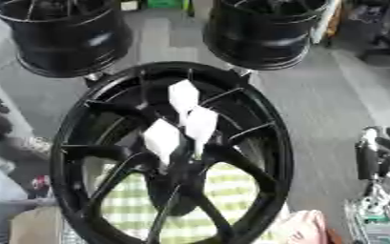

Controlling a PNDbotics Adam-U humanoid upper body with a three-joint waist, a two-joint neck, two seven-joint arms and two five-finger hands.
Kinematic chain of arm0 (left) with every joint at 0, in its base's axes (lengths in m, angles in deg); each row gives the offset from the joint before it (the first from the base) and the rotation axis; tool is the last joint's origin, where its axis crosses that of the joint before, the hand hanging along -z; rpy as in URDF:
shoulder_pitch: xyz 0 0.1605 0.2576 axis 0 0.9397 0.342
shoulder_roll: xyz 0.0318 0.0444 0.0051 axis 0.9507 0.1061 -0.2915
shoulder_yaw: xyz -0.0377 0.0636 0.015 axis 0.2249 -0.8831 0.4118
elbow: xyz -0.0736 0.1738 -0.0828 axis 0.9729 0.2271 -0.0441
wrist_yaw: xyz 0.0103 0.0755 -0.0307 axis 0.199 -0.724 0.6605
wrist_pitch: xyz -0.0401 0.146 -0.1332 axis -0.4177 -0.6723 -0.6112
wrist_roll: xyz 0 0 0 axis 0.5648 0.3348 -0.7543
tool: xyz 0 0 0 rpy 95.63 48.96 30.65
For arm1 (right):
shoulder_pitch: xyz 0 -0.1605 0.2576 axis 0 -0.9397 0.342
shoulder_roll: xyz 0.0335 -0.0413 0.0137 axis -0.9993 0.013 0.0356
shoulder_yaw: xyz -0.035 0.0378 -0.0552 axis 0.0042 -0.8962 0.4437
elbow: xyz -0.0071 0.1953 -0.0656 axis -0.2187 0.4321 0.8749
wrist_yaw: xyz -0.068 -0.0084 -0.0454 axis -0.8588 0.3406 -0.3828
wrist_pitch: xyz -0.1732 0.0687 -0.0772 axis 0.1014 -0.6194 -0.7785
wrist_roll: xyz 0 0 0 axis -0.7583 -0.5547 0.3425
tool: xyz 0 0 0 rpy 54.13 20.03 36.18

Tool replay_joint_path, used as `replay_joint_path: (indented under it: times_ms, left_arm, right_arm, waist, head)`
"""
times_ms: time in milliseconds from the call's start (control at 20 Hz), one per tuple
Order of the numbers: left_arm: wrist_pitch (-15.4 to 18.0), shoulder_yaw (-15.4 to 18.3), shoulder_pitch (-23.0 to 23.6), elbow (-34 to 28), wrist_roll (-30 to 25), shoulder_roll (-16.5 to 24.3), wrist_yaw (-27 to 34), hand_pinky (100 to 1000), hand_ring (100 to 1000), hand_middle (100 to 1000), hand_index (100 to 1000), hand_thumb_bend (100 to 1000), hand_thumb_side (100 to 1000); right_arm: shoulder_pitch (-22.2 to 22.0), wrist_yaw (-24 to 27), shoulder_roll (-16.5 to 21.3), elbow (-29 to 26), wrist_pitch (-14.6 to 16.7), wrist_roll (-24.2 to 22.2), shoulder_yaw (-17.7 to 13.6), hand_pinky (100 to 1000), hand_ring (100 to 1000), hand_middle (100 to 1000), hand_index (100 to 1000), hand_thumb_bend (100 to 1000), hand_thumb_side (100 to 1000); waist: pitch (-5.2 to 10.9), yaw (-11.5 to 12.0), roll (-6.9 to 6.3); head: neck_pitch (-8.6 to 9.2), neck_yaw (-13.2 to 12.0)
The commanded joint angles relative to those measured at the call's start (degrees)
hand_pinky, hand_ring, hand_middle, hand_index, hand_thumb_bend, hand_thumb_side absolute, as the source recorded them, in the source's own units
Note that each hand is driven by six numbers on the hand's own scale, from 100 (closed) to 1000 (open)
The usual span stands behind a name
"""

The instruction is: Pull the pin out of the wheel hub.

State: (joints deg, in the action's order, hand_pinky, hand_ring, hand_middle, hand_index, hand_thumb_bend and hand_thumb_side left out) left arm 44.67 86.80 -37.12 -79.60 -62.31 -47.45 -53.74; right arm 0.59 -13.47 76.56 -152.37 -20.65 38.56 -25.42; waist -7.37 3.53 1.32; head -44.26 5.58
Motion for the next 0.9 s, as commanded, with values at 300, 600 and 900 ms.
replay_joint_path:
  times_ms: [300,600,900]
  left_arm:
    - [7.4,-6.1,-11.7,-2.1,1.6,12.8,8.0,668,645,682,796,100,370]
    - [13.3,-15.2,-21.3,-3.1,-3.3,22.5,9.5,691,663,701,811,100,244]
    - [19.3,-24.9,-31.0,-3.3,-9.3,28.1,7.3,722,700,738,823,100,254]
  right_arm:
    - [-0.1,-0.4,2.0,-0.8,-0.1,-0.2,-0.2,570,596,660,857,100,642]
    - [-0.2,-0.5,2.8,-0.7,-0.2,-0.6,0.2,570,595,660,857,100,641]
    - [0.0,-0.7,3.6,-0.6,-0.3,-1.2,0.7,570,596,660,857,100,641]
  waist:
    - [1.09,-0.9,-1.10]
    - [1.42,-2.0,-1.97]
    - [1.60,-3.2,-2.94]
  head:
    - [0.15,0.3]
    - [0.15,0.2]
    - [0.15,-0.4]
